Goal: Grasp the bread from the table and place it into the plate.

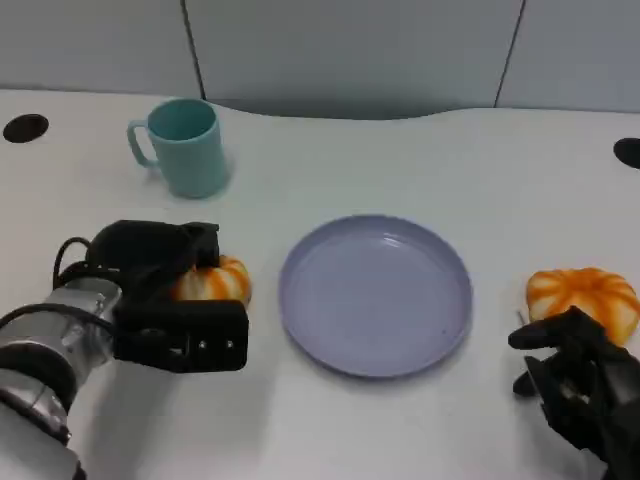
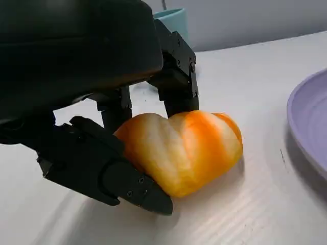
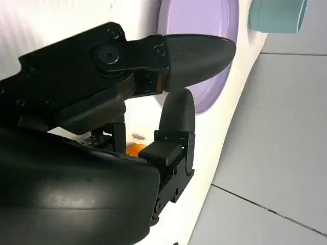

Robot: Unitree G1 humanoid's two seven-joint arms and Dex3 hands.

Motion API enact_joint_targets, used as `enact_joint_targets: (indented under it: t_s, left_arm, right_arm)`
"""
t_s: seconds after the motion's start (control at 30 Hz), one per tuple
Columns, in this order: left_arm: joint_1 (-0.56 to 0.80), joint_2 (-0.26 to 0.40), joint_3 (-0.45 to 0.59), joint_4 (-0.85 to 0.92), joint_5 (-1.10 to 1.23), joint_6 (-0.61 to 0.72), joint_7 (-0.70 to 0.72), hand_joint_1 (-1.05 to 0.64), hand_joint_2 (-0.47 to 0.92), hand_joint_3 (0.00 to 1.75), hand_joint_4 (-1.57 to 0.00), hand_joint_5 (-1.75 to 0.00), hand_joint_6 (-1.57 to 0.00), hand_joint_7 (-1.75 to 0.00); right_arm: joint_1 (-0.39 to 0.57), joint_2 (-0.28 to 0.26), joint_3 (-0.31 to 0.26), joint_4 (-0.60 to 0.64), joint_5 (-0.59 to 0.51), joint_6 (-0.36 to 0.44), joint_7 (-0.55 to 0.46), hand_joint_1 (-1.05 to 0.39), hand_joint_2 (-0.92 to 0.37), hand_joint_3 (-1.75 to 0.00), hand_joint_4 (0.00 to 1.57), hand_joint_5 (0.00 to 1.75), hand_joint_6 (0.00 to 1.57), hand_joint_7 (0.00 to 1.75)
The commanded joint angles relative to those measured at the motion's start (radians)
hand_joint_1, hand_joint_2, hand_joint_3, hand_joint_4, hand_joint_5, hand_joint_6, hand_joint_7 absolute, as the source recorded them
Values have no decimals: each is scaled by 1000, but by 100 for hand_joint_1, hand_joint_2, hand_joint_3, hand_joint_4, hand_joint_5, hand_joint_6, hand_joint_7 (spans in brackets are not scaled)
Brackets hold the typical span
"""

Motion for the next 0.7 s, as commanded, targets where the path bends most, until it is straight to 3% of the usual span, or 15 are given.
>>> enact_joint_targets:
  t_s: [0.03,0.5,0.7]
  left_arm:
    - [3,33,43,-3,-50,-51,7,-8,89,21,-74,-175,-51,-175]
    - [-100,41,78,-64,-64,-268,109,-4,84,17,-79,-175,-56,-175]
    - [-174,-26,3,-105,7,-344,152,-9,85,18,-87,-175,-63,-175]
  right_arm:
    - [9,-10,-3,-22,0,7,-9,-22,-92,-44,50,152,43,138]
    - [8,-2,5,-42,2,39,-13,-22,-92,-43,48,151,43,139]
    - [3,0,12,-44,-1,54,-18,-22,-92,-42,51,153,44,139]
